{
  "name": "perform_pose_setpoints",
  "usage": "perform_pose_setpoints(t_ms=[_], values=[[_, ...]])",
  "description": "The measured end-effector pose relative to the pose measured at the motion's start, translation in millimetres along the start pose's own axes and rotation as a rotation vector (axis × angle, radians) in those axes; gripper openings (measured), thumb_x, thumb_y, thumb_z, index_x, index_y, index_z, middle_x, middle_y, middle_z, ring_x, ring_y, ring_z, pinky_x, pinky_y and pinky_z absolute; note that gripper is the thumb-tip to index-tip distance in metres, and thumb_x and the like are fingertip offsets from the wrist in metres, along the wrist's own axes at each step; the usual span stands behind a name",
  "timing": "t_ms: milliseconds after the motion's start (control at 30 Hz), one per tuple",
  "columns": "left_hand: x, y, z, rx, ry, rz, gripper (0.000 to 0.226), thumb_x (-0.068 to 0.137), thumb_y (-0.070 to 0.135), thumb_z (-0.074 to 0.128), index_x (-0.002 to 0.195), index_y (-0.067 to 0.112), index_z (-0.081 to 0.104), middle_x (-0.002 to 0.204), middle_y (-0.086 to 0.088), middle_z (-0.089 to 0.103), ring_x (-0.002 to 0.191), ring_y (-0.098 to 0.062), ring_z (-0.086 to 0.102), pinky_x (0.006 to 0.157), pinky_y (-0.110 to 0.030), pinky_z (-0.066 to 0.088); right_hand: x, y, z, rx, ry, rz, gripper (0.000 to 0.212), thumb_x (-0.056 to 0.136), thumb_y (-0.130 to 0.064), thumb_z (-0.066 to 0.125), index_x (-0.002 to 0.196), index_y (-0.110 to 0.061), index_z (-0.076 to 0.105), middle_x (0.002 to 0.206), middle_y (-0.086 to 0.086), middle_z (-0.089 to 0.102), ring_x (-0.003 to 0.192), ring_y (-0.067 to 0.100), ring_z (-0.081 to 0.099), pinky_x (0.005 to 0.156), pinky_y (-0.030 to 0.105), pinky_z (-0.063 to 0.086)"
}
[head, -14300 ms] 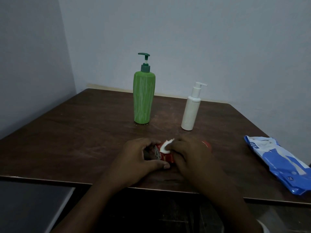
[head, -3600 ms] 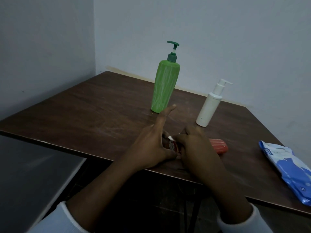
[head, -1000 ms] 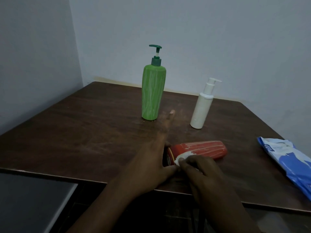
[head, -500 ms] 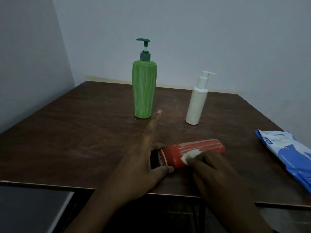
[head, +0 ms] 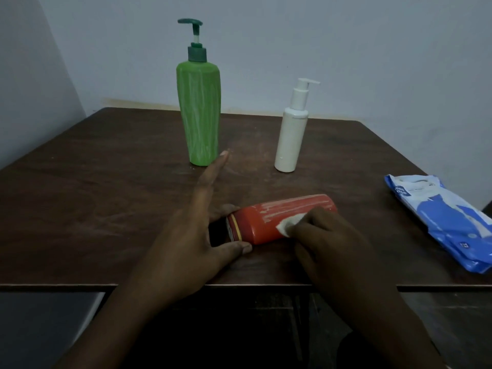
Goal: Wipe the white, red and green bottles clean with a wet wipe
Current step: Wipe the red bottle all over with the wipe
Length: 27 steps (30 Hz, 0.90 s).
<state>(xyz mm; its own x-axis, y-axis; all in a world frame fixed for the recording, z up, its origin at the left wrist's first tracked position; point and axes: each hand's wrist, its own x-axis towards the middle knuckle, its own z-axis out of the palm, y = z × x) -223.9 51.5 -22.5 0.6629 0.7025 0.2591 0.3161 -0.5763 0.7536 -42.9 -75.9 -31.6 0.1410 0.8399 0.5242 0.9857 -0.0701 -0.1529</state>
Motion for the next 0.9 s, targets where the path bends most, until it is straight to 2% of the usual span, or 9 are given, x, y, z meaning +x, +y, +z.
perform_pose_setpoints(t_ms=[67,200,300,367,467,567,667,733,900], values=[[1,-1,1,0.011,0.004,0.003,0.134,0.064,0.033,0.097,0.143,0.076,-0.002,0.122,0.012,0.074,0.121,-0.001,0.063,0.114,-0.046,0.045,4,-2,4,0.004,-0.005,-0.053,0.017,0.079,-0.013,0.065,0.095,-0.013,0.073,0.086,0.000,0.061,0.075,0.017,0.058,0.061,0.031,0.050],[1,-2,1,0.000,-0.001,0.005,0.133,0.063,0.033,0.097,0.143,0.076,0.000,0.122,0.014,0.074,0.122,-0.001,0.064,0.114,-0.045,0.045,4,11,0,-0.050,0.048,0.118,0.018,0.078,-0.008,0.067,0.094,-0.014,0.072,0.085,0.003,0.061,0.076,0.022,0.057,0.063,0.034,0.050],[-1,-3,-1,-0.007,-0.010,0.000,0.132,0.063,0.033,0.097,0.143,0.076,0.001,0.122,0.015,0.074,0.124,0.002,0.061,0.117,-0.044,0.042,0,12,-4,-0.036,-0.033,0.025,0.018,0.080,-0.010,0.063,0.095,-0.014,0.073,0.087,0.003,0.063,0.078,0.020,0.058,0.065,0.033,0.051],[-1,-5,0,-0.009,-0.011,0.003,0.132,0.063,0.033,0.097,0.143,0.075,0.002,0.122,0.015,0.074,0.124,0.005,0.061,0.117,-0.040,0.042,6,18,-6,-0.043,-0.027,0.080,0.019,0.083,-0.013,0.062,0.099,-0.017,0.072,0.093,0.004,0.063,0.081,0.017,0.056,0.068,0.025,0.042],[-1,-3,0,-0.011,-0.014,0.003,0.131,0.063,0.033,0.097,0.143,0.075,0.003,0.123,0.015,0.074,0.122,0.007,0.061,0.115,-0.034,0.042,3,28,-13,-0.116,-0.030,0.184,0.021,0.078,-0.014,0.069,0.098,-0.019,0.071,0.091,0.001,0.062,0.077,0.012,0.050,0.062,0.018,0.029],[0,-4,-1,-0.019,-0.014,0.005,0.131,0.062,0.034,0.097,0.143,0.075,0.004,0.122,0.014,0.074,0.124,0.003,0.061,0.117,-0.041,0.041,2,28,-13,-0.087,-0.054,0.130,0.024,0.077,-0.012,0.070,0.098,-0.021,0.072,0.092,-0.002,0.064,0.080,0.013,0.056,0.067,0.019,0.032],[0,-3,0,-0.027,-0.018,0.001,0.132,0.061,0.034,0.098,0.144,0.074,0.004,0.122,0.014,0.074,0.124,0.003,0.061,0.116,-0.042,0.042,4,30,-13,-0.116,0.011,0.245,0.015,0.081,-0.017,0.066,0.094,-0.020,0.070,0.086,-0.003,0.059,0.074,0.010,0.047,0.057,0.019,0.025],[0,-3,-1,-0.030,-0.017,0.002,0.133,0.061,0.033,0.098,0.144,0.075,0.003,0.122,0.014,0.074,0.124,0.004,0.061,0.117,-0.042,0.042,2,29,-13,-0.139,-0.020,0.246,0.014,0.080,-0.018,0.066,0.093,-0.022,0.069,0.084,-0.005,0.057,0.071,0.007,0.043,0.057,0.011,0.023],[1,-5,1,-0.023,-0.012,0.005,0.134,0.059,0.034,0.099,0.142,0.076,0.002,0.121,0.017,0.074,0.122,0.004,0.062,0.112,-0.033,0.042,7,40,-16,-0.151,0.021,0.323,0.015,0.083,-0.020,0.063,0.097,-0.020,0.069,0.082,-0.007,0.052,0.074,0.005,0.041,0.057,0.019,0.029]])
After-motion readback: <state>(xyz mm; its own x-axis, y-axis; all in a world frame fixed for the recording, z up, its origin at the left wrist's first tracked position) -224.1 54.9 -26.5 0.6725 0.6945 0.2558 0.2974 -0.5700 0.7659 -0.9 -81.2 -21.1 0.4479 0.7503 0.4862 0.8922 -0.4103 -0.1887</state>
